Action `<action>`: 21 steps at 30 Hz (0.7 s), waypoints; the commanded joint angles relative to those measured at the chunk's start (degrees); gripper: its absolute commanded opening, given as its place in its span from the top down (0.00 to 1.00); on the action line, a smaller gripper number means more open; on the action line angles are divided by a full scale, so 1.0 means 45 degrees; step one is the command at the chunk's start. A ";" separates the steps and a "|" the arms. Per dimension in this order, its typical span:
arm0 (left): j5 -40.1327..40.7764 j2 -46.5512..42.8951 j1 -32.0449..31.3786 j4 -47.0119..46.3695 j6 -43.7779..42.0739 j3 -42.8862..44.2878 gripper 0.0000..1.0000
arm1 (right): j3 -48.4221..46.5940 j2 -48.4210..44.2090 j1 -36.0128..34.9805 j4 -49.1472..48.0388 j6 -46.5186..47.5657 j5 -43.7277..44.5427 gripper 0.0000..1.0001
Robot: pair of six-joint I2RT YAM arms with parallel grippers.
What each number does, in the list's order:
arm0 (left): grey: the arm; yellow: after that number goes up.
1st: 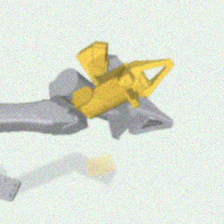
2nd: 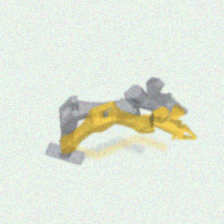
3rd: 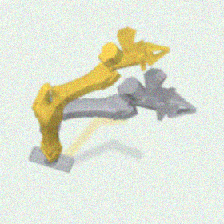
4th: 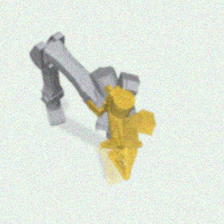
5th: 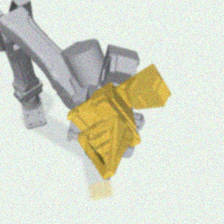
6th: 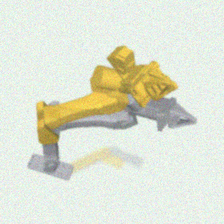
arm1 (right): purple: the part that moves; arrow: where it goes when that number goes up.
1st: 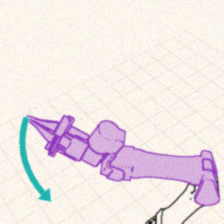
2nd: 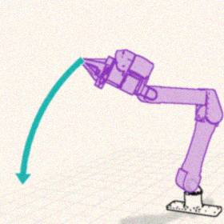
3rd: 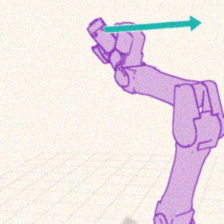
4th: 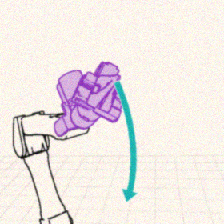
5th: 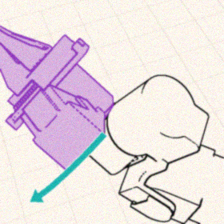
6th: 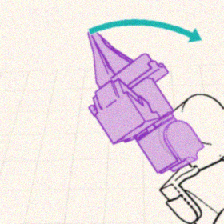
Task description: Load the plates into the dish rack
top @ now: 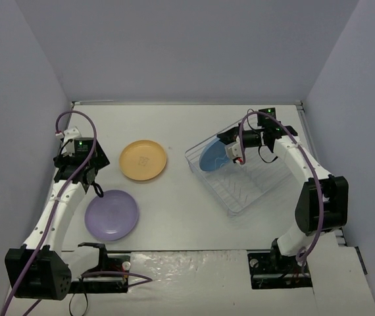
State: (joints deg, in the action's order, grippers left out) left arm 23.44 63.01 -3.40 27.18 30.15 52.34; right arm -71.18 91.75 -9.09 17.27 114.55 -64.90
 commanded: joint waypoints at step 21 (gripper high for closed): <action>-0.0924 0.4335 0.0033 0.0031 -0.0106 0.3281 0.03 | -0.1846 -0.2331 -0.0595 -0.1702 -0.6634 0.0444 0.00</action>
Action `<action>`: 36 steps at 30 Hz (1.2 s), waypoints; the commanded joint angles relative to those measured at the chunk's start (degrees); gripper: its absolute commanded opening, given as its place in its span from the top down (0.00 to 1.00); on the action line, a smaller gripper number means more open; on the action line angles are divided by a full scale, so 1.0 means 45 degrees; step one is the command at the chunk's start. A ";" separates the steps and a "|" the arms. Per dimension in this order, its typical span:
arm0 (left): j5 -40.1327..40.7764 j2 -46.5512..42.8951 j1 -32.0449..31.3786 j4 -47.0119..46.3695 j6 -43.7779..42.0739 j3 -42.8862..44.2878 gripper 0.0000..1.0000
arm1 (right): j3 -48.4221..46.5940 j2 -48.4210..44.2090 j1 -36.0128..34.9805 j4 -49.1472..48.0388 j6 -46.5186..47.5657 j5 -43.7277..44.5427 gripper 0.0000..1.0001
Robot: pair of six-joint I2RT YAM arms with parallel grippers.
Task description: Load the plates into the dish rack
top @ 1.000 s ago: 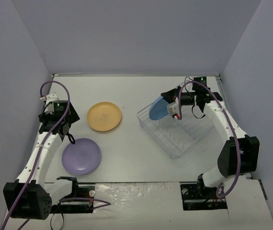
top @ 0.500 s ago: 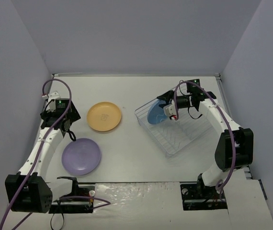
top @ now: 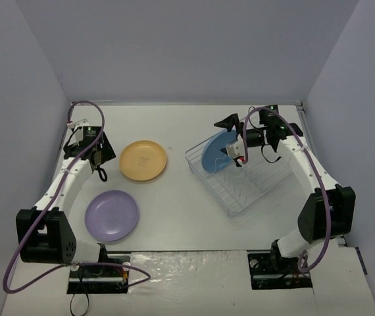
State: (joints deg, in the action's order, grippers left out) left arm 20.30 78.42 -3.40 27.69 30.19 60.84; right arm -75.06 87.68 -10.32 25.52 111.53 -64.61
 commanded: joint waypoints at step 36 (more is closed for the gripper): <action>-0.5107 0.5347 -0.0161 -0.3266 -0.0183 0.1488 0.77 | 0.5914 -1.0070 -0.0089 -0.4679 -3.3230 2.0036 0.00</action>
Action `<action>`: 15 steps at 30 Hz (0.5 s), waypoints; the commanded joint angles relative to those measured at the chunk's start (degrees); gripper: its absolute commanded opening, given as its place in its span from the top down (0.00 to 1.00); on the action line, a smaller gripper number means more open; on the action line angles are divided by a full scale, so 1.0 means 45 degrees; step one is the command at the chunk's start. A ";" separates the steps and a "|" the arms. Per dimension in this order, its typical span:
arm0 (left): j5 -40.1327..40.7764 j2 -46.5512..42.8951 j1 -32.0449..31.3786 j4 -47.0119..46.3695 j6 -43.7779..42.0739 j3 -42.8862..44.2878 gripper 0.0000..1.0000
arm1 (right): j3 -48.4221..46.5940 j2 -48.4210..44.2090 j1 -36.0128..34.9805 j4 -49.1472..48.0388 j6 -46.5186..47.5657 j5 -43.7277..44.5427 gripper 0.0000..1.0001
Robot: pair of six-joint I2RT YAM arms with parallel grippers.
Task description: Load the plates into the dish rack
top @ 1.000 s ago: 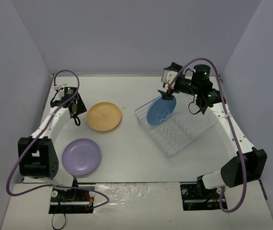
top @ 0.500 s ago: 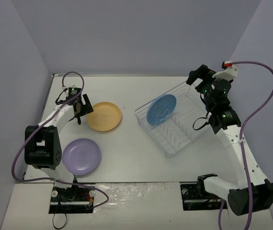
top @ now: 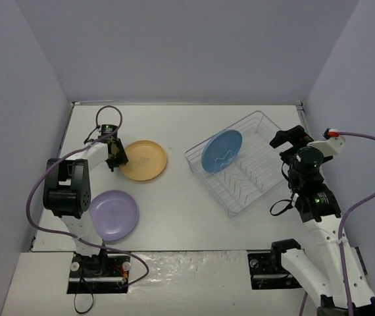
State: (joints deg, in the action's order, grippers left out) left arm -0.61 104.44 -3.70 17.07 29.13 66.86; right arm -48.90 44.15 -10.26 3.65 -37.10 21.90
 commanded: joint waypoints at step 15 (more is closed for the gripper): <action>0.2441 -0.6696 -0.0714 -0.0435 -0.0870 -0.0638 1.00 | -0.0315 0.0059 -0.0122 -0.1383 0.3632 -0.4915 0.00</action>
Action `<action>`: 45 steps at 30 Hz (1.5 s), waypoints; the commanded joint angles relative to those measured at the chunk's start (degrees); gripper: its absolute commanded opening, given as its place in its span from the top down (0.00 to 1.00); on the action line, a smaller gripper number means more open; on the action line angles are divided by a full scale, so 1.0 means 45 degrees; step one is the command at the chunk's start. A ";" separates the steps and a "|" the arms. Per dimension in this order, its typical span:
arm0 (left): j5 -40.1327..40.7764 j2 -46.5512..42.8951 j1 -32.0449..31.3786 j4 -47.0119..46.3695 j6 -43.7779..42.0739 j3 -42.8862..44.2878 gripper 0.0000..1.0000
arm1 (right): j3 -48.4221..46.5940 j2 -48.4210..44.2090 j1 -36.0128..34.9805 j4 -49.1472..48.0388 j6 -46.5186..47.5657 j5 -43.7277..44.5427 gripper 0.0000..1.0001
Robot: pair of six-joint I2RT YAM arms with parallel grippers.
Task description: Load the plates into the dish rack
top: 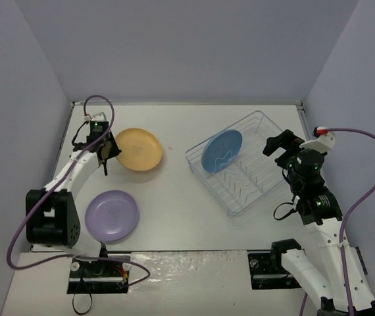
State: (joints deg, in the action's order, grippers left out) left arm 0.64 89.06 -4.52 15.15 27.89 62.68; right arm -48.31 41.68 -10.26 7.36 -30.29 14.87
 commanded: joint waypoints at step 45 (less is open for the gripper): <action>0.1588 -1.0119 -0.3840 0.0643 -0.1044 -0.1355 0.03 | -0.5025 0.6072 -0.5427 -0.4961 1.0455 -0.4659 1.00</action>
State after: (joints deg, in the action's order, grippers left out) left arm -2.01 43.72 -21.60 15.58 21.21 51.63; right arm -62.81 76.18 -37.70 -15.55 -0.89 -17.06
